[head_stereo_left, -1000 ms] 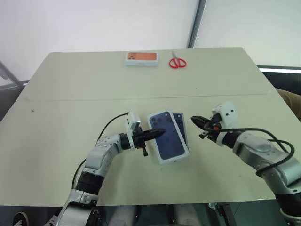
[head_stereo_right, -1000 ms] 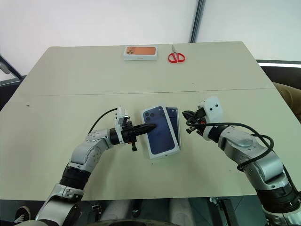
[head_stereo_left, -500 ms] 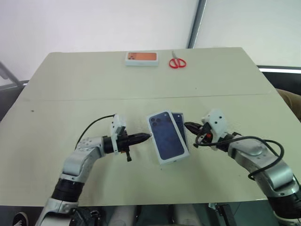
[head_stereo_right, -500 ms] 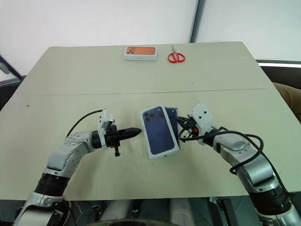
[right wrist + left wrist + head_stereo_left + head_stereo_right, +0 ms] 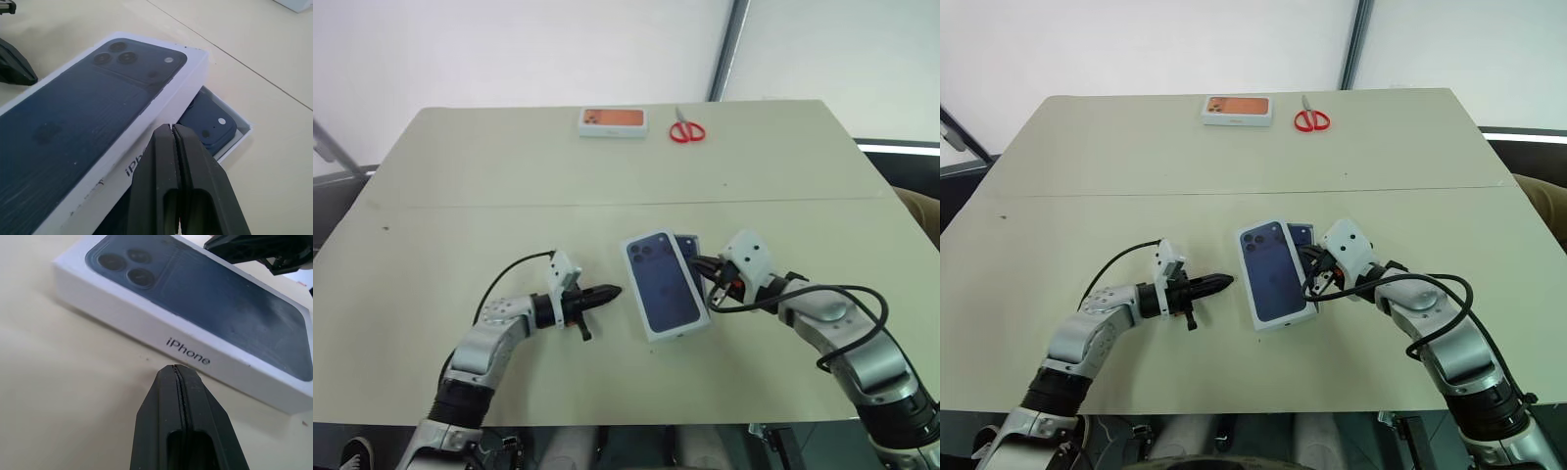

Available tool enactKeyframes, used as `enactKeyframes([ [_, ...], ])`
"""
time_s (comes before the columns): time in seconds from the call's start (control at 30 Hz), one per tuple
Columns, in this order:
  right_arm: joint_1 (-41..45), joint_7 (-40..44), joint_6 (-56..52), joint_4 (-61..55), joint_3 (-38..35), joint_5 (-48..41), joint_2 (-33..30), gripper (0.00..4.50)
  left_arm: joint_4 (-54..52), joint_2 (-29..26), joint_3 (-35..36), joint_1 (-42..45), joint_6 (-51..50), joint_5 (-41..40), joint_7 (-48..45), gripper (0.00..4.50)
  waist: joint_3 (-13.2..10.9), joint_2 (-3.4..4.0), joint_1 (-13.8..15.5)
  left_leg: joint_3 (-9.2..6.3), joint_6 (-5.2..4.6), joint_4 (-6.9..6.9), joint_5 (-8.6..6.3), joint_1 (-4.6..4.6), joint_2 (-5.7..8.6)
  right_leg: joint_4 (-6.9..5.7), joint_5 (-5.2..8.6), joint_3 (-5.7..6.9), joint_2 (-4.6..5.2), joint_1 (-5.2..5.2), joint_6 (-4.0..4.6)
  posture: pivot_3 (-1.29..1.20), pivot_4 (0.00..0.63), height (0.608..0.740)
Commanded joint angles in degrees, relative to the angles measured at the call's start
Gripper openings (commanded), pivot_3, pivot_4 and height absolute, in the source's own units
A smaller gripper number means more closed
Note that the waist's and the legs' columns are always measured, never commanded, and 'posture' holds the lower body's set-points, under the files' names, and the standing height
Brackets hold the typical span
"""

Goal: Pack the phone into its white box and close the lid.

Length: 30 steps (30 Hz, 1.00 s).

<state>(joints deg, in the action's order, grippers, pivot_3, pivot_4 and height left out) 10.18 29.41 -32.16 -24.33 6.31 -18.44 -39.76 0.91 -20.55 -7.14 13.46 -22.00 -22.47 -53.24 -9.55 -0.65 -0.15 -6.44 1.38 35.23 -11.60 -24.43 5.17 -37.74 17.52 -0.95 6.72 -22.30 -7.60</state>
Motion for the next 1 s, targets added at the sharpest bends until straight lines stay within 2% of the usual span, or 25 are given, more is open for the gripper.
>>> enactKeyframes([
  [0.03,-0.01,0.50,0.85,-1.00,-1.90,0.91,0.38,0.05,0.52,1.08,-1.29,0.53,0.23,0.84,0.60,0.00,0.00,0.00,0.06,0.00,0.00,0.00,0.00,0.00,0.00,0.00,0.00,0.00,0.00,0.00,0.00,0.00,0.150,0.740],
  [0.5,-1.57,1.16,0.03,-1.91,-1.39,3.11,1.46,0.05,6.95,7.57,-3.03,6.71,1.86,3.06,2.20,0.00,0.02,-0.01,0.93,-0.04,0.01,0.09,0.01,0.03,0.03,-0.01,-0.01,0.06,0.00,0.11,-0.01,0.00,0.150,0.740],
  [1.0,-4.40,1.32,-0.51,-1.64,-5.13,5.51,1.33,0.05,11.26,12.15,-3.95,12.07,2.70,4.86,2.05,0.00,0.01,-0.02,0.86,-0.05,0.02,0.09,0.01,0.02,0.03,-0.02,-0.01,0.08,-0.02,0.10,-0.02,0.00,0.150,0.740],
])
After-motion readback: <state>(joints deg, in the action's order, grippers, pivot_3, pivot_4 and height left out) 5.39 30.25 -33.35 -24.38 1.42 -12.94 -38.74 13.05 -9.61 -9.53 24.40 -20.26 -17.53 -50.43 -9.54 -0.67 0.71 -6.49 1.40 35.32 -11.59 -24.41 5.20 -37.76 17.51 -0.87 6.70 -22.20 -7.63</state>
